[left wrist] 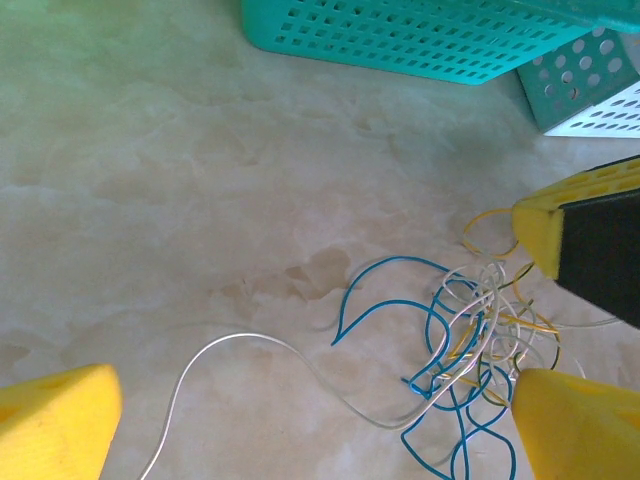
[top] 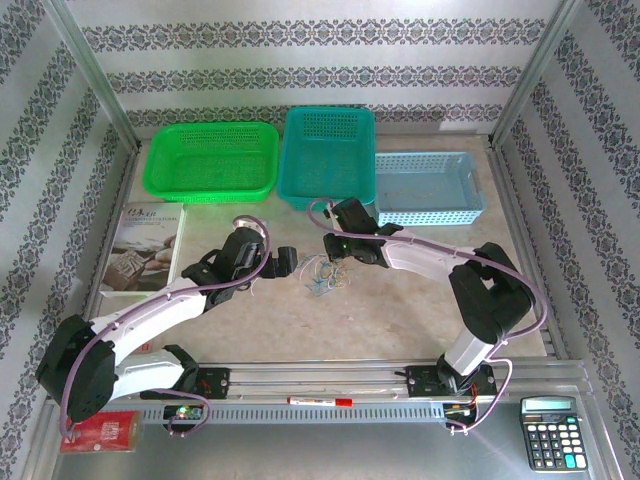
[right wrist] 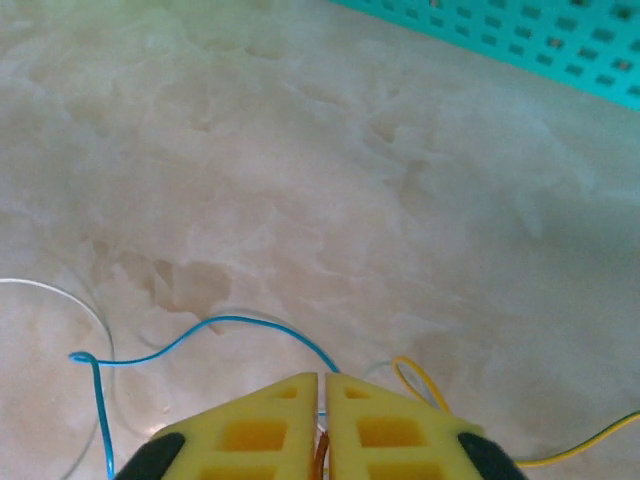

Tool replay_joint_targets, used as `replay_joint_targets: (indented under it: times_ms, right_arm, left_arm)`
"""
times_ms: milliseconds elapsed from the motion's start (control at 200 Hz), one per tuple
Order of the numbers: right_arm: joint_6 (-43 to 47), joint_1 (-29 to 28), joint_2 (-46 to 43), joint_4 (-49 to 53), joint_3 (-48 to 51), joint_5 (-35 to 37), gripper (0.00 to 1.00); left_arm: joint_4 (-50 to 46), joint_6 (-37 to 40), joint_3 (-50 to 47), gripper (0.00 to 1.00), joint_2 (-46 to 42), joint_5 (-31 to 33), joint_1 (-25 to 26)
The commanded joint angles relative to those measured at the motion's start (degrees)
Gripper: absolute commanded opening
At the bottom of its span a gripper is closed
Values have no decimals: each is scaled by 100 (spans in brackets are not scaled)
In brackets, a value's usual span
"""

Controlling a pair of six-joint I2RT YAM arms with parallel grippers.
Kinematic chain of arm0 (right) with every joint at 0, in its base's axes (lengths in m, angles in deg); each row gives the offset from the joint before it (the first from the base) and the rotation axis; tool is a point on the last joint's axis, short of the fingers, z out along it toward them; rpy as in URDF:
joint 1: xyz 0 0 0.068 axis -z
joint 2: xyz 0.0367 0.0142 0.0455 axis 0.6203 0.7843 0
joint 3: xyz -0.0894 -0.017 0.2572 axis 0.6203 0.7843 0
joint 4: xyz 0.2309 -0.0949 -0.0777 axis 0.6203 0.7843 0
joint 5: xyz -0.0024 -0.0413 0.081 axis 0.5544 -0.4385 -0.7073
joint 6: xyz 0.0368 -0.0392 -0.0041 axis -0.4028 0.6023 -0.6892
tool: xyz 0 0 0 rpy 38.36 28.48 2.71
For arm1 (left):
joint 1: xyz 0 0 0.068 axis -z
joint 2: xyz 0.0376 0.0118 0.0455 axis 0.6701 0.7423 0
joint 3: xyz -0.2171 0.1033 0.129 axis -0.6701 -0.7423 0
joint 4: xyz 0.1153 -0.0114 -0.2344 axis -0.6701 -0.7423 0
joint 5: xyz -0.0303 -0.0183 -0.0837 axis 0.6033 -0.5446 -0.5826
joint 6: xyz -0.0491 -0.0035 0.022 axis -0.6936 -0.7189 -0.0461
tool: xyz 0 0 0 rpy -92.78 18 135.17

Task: Untangle the cables

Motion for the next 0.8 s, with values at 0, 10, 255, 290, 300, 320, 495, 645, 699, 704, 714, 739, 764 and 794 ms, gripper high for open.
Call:
replay_joint_targets:
  times_ms: [0,10,255,290,300,320,495,645,699,704,714,739,764,794]
  right_arm:
    - [40,26,-454,19,-81,-29,0]
    - [40,25,-483,22,-80,-27,0]
    - [82,21,-1124,153,-62,-18,0]
    - [84,19,-1197,165,-56,-7,0]
    - [84,19,-1218,168,-61,2,0]
    - [76,23,-1266,187,-54,2,0]
    - [-40,19,-1675,219,-66,-131,0]
    - [-240,-5,-2060,233,-240,-343,0]
    - [-305,-33,-2182,226,-339,-410,0]
    - [-313,-30,-2197,226,-346,-416,0]
    - [-323,-41,-2213,228,-362,-427,0]
    - [-348,-45,-2260,227,-394,-451,0]
    - [-374,-69,-2293,234,-442,-473,0]
    - [-403,-92,-2335,234,-494,-491,0]
  left_arm:
    - [106,-43,-39,100,-40,-20,-75]
    - [113,-46,-34,100,-41,-23,-75]
    - [120,-82,-42,100,-42,-43,-82]
    - [121,-82,-47,100,-42,-49,-75]
    - [121,-82,-43,100,-44,-44,-75]
    - [125,-80,-47,100,-46,-42,-76]
    - [160,-50,-25,100,-48,-122,-83]
    - [441,99,-41,100,-42,-478,-77]
    - [568,128,-47,100,-13,-639,-79]
    - [577,128,-43,100,-12,-657,-81]
    - [595,137,-42,100,-5,-683,-81]
    - [642,140,-36,100,16,-744,-76]
    - [682,148,-26,100,35,-798,-81]
    - [732,143,-7,100,73,-859,-78]
